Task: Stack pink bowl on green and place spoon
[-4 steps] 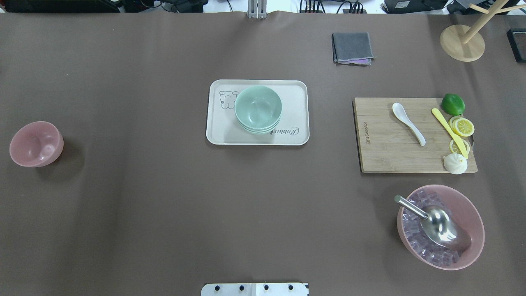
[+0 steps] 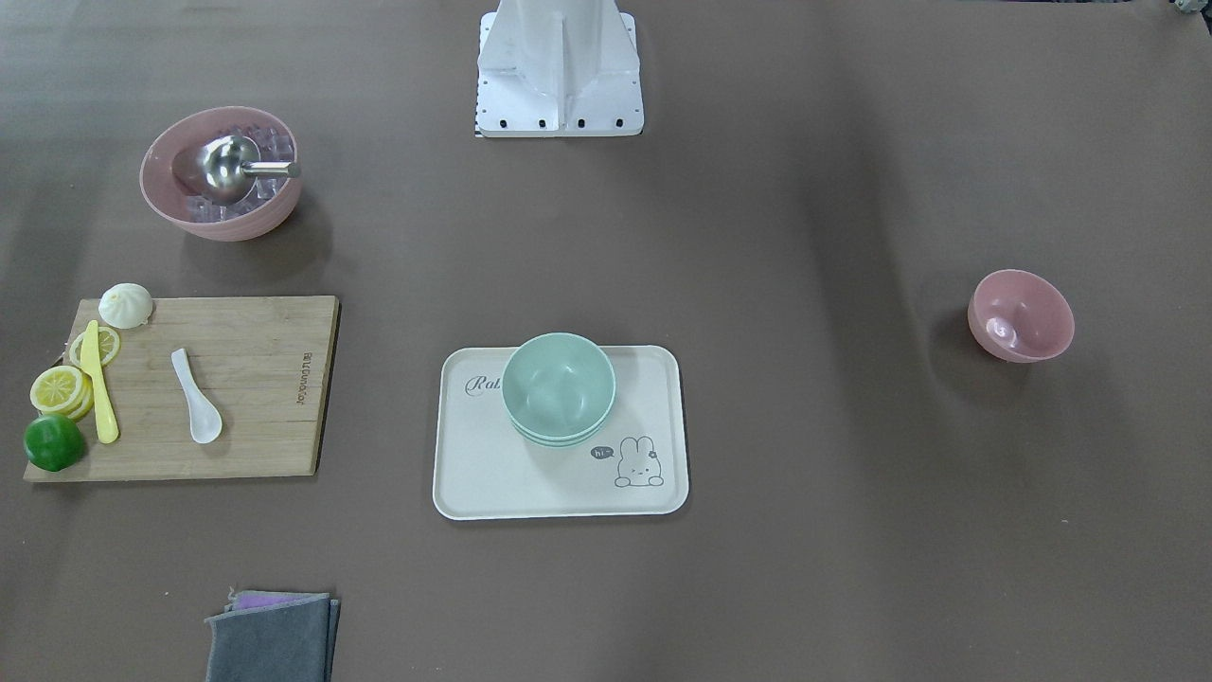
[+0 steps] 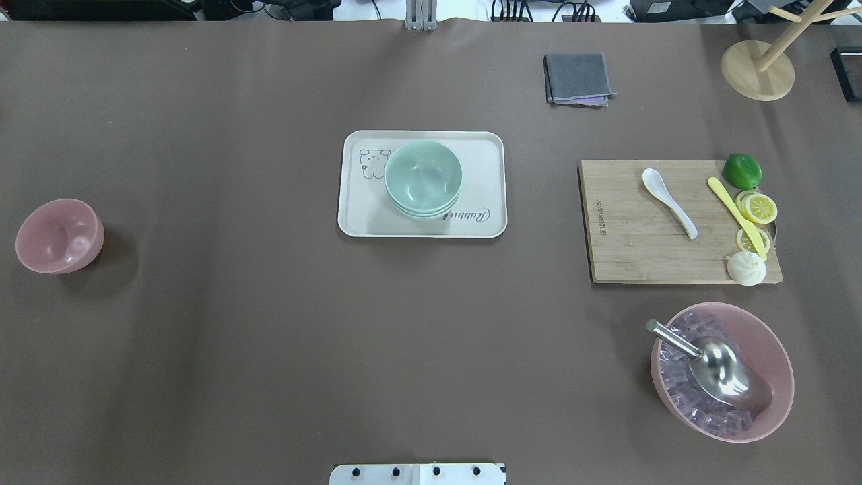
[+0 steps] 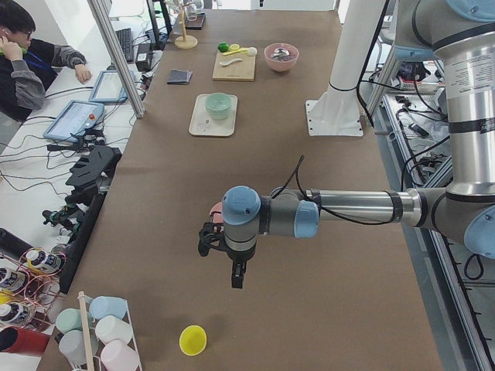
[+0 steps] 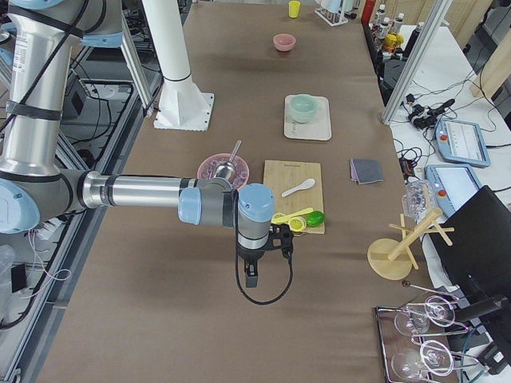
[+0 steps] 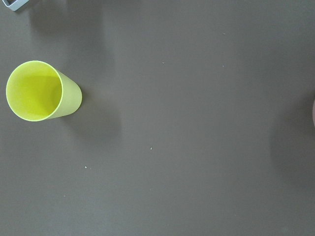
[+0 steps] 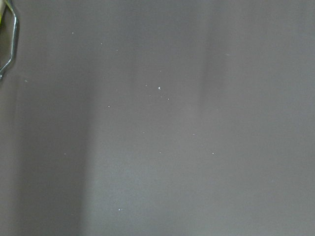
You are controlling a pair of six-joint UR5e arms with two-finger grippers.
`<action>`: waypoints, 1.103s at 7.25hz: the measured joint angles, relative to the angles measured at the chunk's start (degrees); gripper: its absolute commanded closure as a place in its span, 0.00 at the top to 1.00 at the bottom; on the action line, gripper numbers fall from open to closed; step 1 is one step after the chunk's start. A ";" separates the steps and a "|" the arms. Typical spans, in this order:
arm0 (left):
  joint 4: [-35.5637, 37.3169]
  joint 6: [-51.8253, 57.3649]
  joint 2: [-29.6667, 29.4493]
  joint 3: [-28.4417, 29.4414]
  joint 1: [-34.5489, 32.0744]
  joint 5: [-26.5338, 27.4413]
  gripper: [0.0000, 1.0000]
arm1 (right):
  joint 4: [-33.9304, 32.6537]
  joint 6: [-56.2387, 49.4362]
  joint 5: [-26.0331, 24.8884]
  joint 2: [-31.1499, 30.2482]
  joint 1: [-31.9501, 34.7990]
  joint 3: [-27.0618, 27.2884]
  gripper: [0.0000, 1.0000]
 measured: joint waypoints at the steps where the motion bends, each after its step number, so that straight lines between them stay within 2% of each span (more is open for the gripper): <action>1: -0.06 -0.12 -0.18 -0.09 0.04 0.09 0.98 | -0.05 -0.18 0.10 -0.19 0.00 1.67 1.00; 4: -0.94 -0.55 -2.77 -2.13 0.00 -0.26 0.98 | 0.37 0.13 0.31 0.96 0.00 7.30 1.00; 5: -4.46 -0.52 -4.88 -1.90 -0.01 -0.14 0.98 | 2.01 0.23 0.23 1.87 0.00 8.39 1.00; 7: -17.22 -0.67 -7.31 0.31 -0.01 -0.10 0.98 | 9.29 0.42 0.75 3.40 0.00 8.59 1.00; 8: -20.10 -0.62 -8.05 1.57 0.00 -0.20 0.98 | 11.02 0.33 1.22 3.36 0.00 8.21 1.00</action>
